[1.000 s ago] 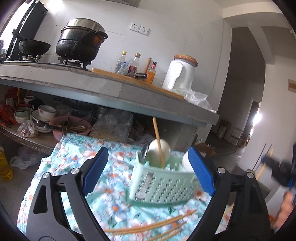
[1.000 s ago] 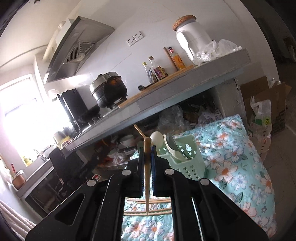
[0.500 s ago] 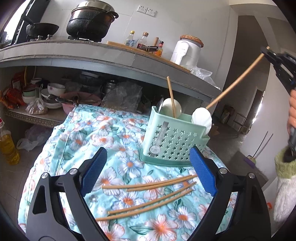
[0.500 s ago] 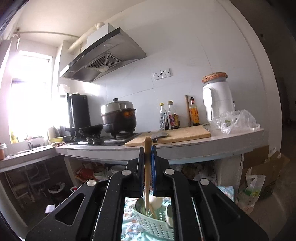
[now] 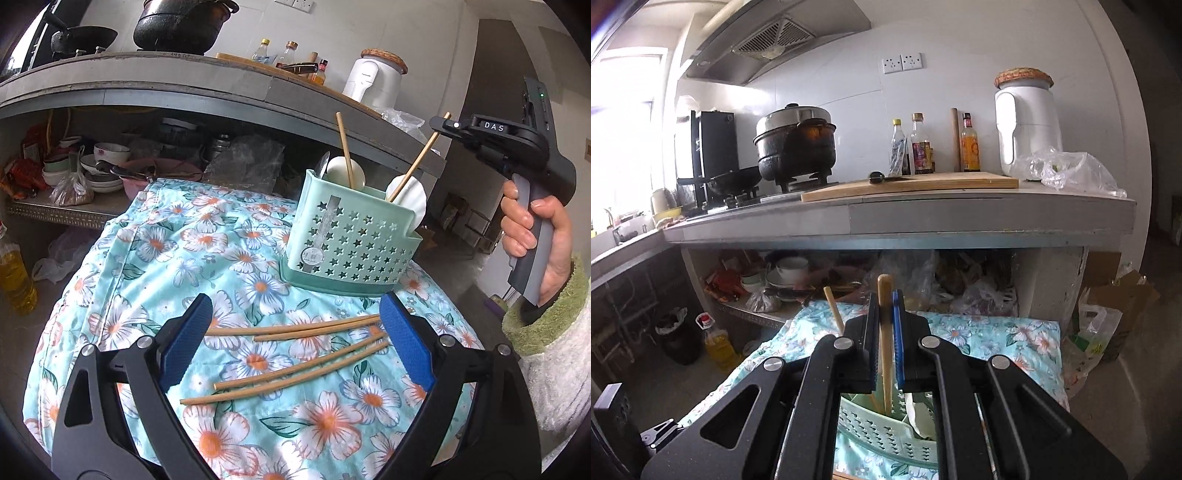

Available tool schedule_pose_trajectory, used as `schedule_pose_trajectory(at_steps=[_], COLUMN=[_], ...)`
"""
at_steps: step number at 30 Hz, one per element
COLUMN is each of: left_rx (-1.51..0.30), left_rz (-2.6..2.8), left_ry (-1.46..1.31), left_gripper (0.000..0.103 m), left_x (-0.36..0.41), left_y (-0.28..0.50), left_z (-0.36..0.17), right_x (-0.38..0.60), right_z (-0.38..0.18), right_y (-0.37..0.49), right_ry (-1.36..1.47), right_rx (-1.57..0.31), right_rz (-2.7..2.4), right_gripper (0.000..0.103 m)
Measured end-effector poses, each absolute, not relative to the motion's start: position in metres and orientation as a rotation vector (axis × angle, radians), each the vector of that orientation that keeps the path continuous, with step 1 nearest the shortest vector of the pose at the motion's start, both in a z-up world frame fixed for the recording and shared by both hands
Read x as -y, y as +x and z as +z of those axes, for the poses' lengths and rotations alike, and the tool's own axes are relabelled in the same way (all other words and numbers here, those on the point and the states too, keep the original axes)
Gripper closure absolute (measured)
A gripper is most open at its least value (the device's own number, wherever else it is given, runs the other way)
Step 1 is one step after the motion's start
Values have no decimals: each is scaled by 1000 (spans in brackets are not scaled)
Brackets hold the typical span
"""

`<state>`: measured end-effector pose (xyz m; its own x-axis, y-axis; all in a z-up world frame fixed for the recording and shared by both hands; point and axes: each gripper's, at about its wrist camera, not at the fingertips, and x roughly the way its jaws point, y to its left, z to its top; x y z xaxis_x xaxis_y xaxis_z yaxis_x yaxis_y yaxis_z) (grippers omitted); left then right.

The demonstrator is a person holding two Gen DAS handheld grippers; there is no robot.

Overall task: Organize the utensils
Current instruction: 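Insert the right gripper's chopstick into the mint holder and open, then withdraw both open grippers from the mint holder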

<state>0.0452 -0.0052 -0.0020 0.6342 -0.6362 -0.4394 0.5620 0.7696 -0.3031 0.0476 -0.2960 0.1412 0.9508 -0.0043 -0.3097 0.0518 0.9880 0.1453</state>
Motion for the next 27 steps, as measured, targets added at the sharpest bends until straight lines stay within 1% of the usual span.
schedule_pose_trajectory(at_steps=[2, 4, 11, 14, 16, 18, 21, 27], left_rx=[-563, -568, -574, -582, -585, -589, -602, -638], left_rz=[-684, -684, -683, -679, -673, -663, -640, -559], left_ry=[-138, -144, -133, -120, -114, -112, -98, -68], left_gripper=[15, 15, 15, 15, 15, 15, 15, 15], left_x=[6, 7, 9, 12, 13, 13, 11, 2], left_y=[47, 49, 51, 53, 54, 56, 60, 71], left_z=[-4, -5, -7, -9, -10, -11, -15, -22], right_x=[302, 306, 317, 320, 321, 320, 315, 291], right_z=[148, 154, 167, 159, 148, 128, 85, -12], right_y=[41, 32, -21, -47, -61, -68, -65, -40], right_ry=[175, 191, 273, 325, 366, 419, 510, 677], right_rx=[-291, -259, -150, -135, -144, -184, -312, -646], right_rz=[-24, -23, -12, 3, 10, 18, 18, 43], right_gripper=[92, 75, 66, 63, 59, 56, 51, 51])
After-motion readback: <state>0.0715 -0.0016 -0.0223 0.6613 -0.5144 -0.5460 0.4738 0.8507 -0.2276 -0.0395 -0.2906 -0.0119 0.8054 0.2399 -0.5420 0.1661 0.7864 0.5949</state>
